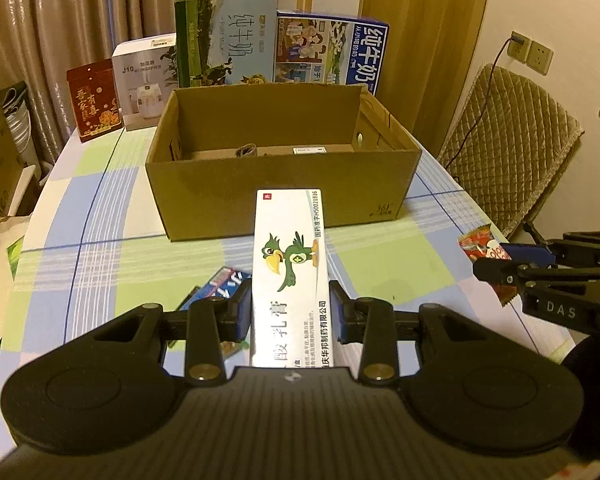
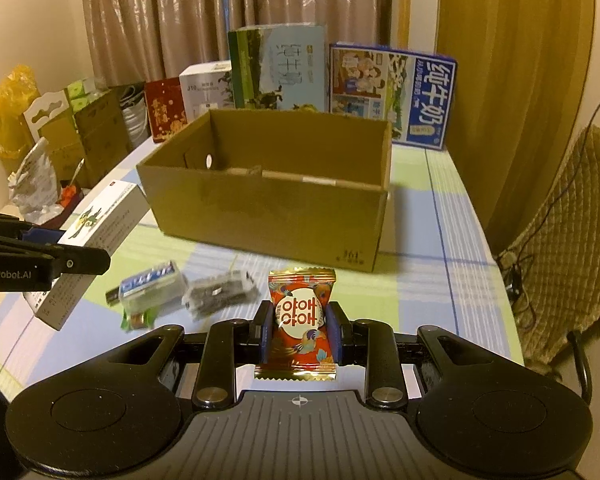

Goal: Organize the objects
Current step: 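Lower ointment box with left tool while right tool lowers candy into box, open both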

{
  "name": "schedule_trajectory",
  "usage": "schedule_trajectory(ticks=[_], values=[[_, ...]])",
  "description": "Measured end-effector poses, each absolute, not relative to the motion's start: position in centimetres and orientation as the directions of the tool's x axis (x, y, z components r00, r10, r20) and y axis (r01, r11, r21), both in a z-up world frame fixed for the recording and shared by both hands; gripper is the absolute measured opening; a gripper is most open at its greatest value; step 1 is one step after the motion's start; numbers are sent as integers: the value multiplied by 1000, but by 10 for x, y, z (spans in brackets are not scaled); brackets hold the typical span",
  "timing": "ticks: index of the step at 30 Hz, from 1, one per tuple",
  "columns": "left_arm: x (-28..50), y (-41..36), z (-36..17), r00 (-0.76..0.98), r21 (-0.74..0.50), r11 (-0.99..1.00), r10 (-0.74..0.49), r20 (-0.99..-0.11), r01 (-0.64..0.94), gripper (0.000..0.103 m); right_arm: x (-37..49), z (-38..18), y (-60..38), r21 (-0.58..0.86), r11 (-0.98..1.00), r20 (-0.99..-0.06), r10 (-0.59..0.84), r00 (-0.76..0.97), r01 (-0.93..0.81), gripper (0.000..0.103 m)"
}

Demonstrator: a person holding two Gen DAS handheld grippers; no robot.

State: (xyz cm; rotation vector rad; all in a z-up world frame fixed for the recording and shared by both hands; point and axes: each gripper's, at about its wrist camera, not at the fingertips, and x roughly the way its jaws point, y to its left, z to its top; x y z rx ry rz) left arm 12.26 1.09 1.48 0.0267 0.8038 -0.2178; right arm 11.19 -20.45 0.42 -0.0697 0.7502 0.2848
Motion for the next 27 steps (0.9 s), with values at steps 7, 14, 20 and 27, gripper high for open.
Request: schedule_trajectory(ticks=[7, 14, 20, 27], values=[[155, 17, 36, 700, 4, 975, -158, -697, 224, 33, 156, 29, -206, 45, 956, -651, 249, 717, -291, 25], [210, 17, 71, 724, 42, 965, -165, -670, 259, 33, 225, 60, -213, 88, 959, -619, 265, 739, -271, 25], [265, 10, 85, 723, 31, 962, -183, -666, 272, 33, 275, 71, -212, 107, 957, -625, 276, 731, -269, 25], [309, 0, 70, 690, 17, 960, -188, -699, 280, 33, 312, 51, -211, 136, 954, -672, 286, 683, -265, 25]])
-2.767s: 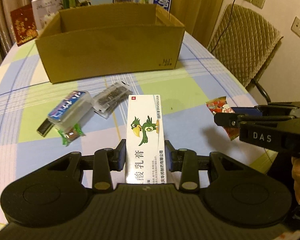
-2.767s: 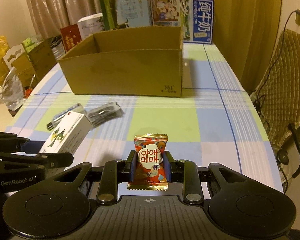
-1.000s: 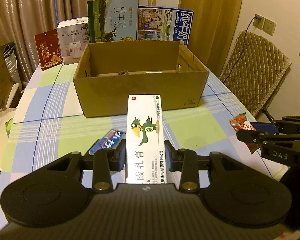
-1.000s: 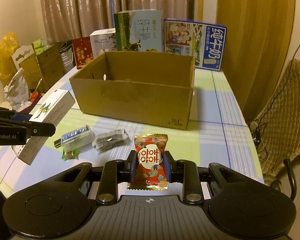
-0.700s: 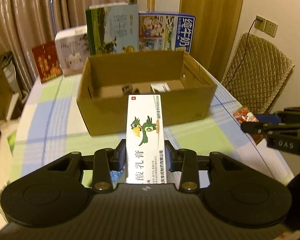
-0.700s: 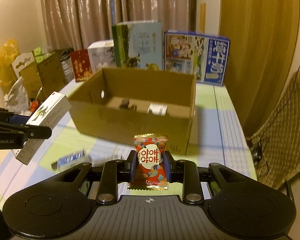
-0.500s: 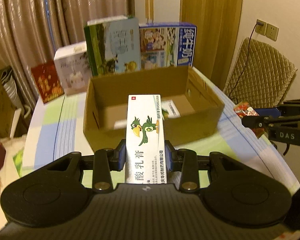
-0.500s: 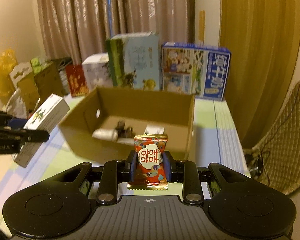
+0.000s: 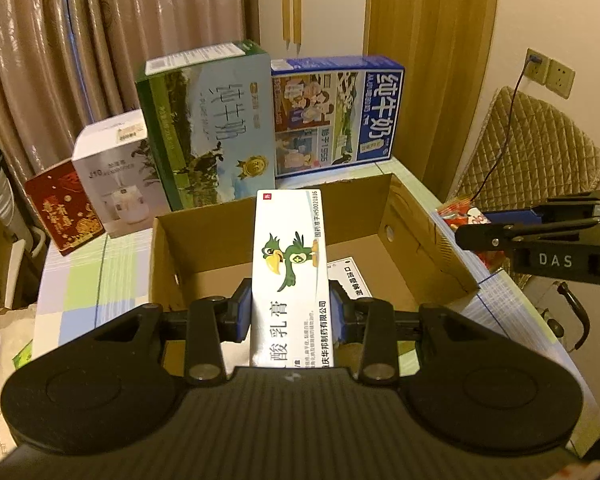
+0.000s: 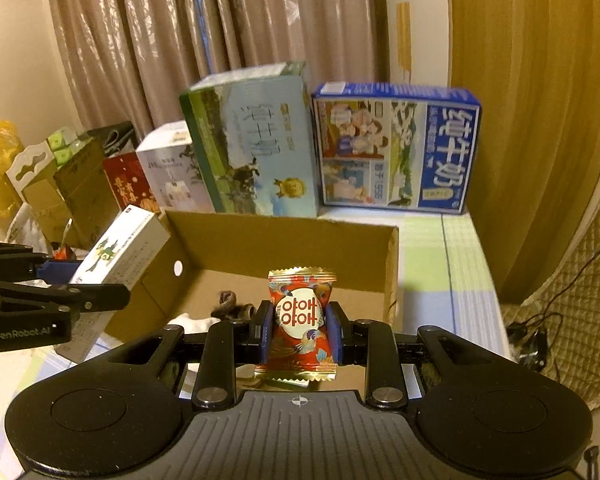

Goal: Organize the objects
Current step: 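Lower ointment box with left tool while right tool lowers candy into box, open both, then withdraw both tools from the box toward the toothpick box and floss pack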

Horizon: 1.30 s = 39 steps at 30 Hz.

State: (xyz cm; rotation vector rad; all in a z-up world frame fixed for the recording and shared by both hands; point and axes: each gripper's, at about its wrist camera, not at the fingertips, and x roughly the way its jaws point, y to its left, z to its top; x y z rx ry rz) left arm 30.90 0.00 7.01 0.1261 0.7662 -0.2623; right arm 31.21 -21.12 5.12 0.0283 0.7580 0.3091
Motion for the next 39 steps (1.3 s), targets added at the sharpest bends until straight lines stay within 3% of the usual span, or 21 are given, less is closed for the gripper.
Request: schedule_trajectory(ticks=[16, 17, 18, 19, 21, 22, 23, 25, 39], values=[[366, -20, 28, 675, 3, 955, -207, -708, 297, 33, 359, 15, -218, 199, 958, -719, 287, 633, -208, 25], [368, -21, 27, 689, 6, 956, -207, -695, 292, 36, 361, 14, -217, 202, 957, -717, 289, 634, -208, 25], [370, -21, 26, 698, 12, 959, -197, -688, 282, 53, 362, 13, -217, 203, 957, -715, 290, 636, -208, 25], [373, -21, 25, 704, 17, 962, -188, -685, 273, 63, 364, 11, -216, 205, 957, -714, 291, 637, -208, 25], [373, -19, 26, 712, 11, 963, -192, -676, 271, 63, 367, 9, -215, 215, 953, -709, 303, 638, -213, 27], [374, -18, 26, 711, 7, 963, -195, -676, 270, 63, 368, 7, -216, 223, 950, -704, 312, 638, -219, 33], [372, -17, 26, 713, 5, 964, -195, -674, 267, 63, 368, 7, -217, 226, 949, -700, 314, 641, -219, 49], [369, -13, 26, 714, 6, 964, -193, -673, 266, 63, 366, 8, -219, 226, 952, -690, 307, 656, -208, 62], [308, 15, 40, 714, -42, 976, -186, -675, 215, 76, 299, 56, -221, 253, 940, -623, 338, 705, -227, 72]])
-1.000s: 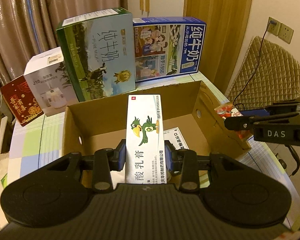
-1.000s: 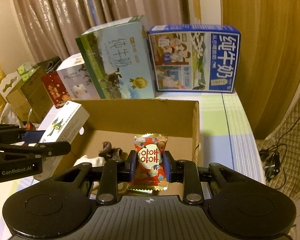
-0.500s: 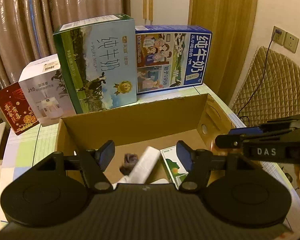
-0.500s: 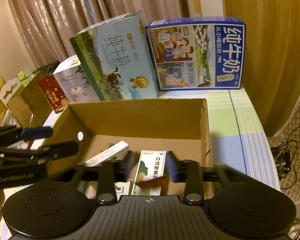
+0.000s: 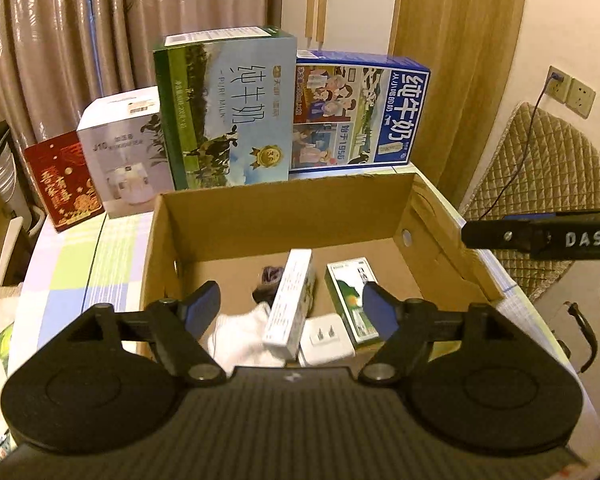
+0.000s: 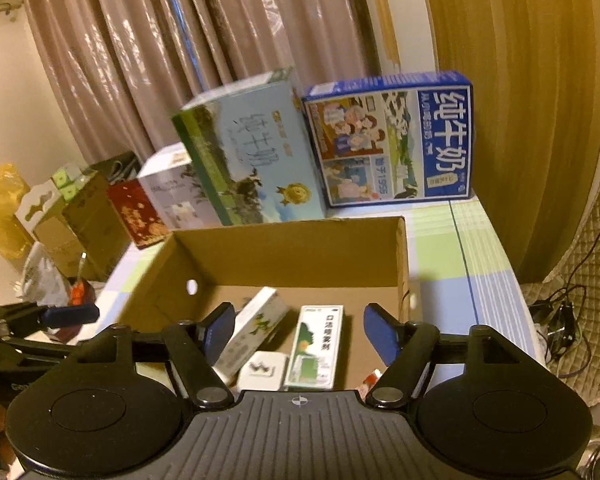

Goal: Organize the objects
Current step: 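Withdraw both tools from the box toward the toothpick box and floss pack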

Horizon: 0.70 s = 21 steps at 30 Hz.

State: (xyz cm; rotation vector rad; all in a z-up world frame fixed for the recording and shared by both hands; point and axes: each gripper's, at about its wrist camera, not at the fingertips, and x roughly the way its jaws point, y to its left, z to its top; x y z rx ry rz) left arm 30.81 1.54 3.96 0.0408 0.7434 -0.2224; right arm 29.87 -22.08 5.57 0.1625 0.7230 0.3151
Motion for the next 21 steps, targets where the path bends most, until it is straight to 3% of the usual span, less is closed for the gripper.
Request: schedule_trajectory(ticks=[8, 15, 21], values=[[243, 22, 61, 731, -58, 979, -183, -658, 193, 89, 230, 85, -204, 200, 937, -577, 350, 738, -288, 97], [183, 39, 79, 765, -45, 987, -151, -627, 157, 101, 172, 85, -201, 208, 934, -570, 358, 740, -292, 101], [138, 55, 78, 769, -24, 993, -104, -631, 115, 102, 131, 70, -202, 263, 929, -592, 369, 717, -261, 101]])
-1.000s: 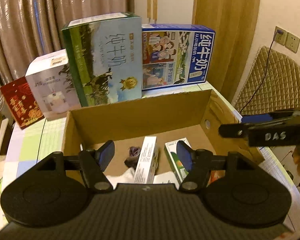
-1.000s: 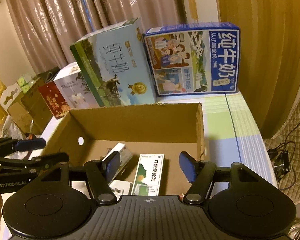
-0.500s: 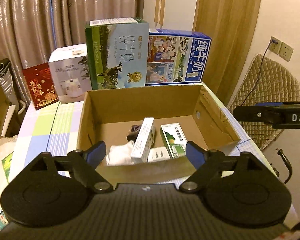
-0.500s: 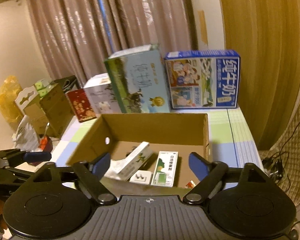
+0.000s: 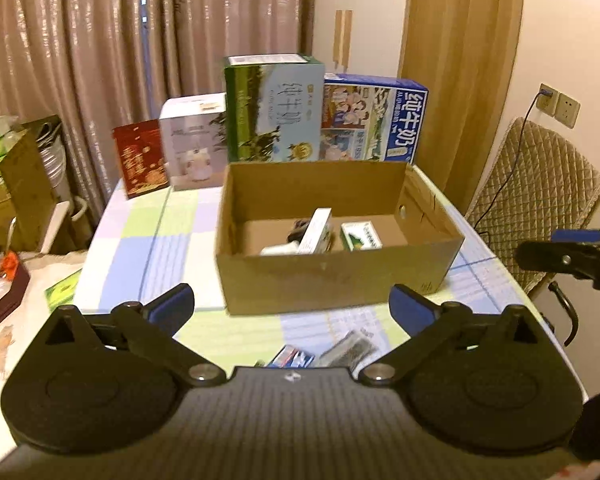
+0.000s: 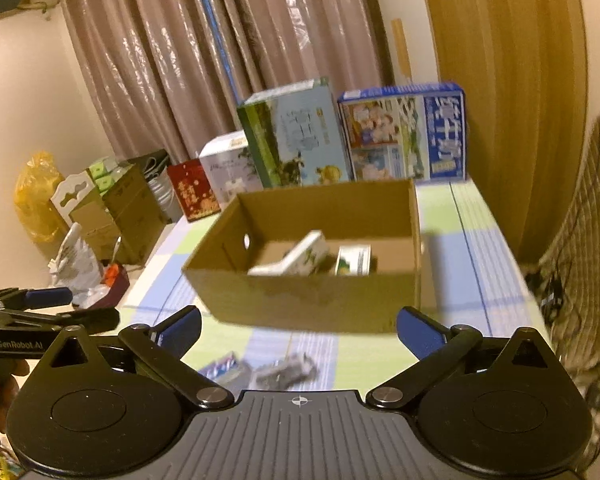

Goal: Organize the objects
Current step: 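Withdraw both tools from the box toward the toothpick box and floss pack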

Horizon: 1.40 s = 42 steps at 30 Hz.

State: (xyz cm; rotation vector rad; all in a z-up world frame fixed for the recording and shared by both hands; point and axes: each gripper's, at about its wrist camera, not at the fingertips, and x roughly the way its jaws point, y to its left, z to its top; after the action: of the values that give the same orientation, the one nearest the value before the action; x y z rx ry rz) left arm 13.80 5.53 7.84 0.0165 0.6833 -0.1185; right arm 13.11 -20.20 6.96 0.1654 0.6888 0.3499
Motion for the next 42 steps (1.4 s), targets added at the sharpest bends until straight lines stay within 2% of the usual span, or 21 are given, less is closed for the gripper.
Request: schedule_trajectory(ticks=[15, 42], values=[[74, 75, 32, 707, -71, 997, -81, -703, 44, 102, 82, 20, -196, 264, 934, -680, 358, 640, -241, 101], [66, 74, 11, 673, -80, 996, -87, -734, 42, 102, 77, 7, -199, 243, 939, -694, 345, 632, -245, 101]])
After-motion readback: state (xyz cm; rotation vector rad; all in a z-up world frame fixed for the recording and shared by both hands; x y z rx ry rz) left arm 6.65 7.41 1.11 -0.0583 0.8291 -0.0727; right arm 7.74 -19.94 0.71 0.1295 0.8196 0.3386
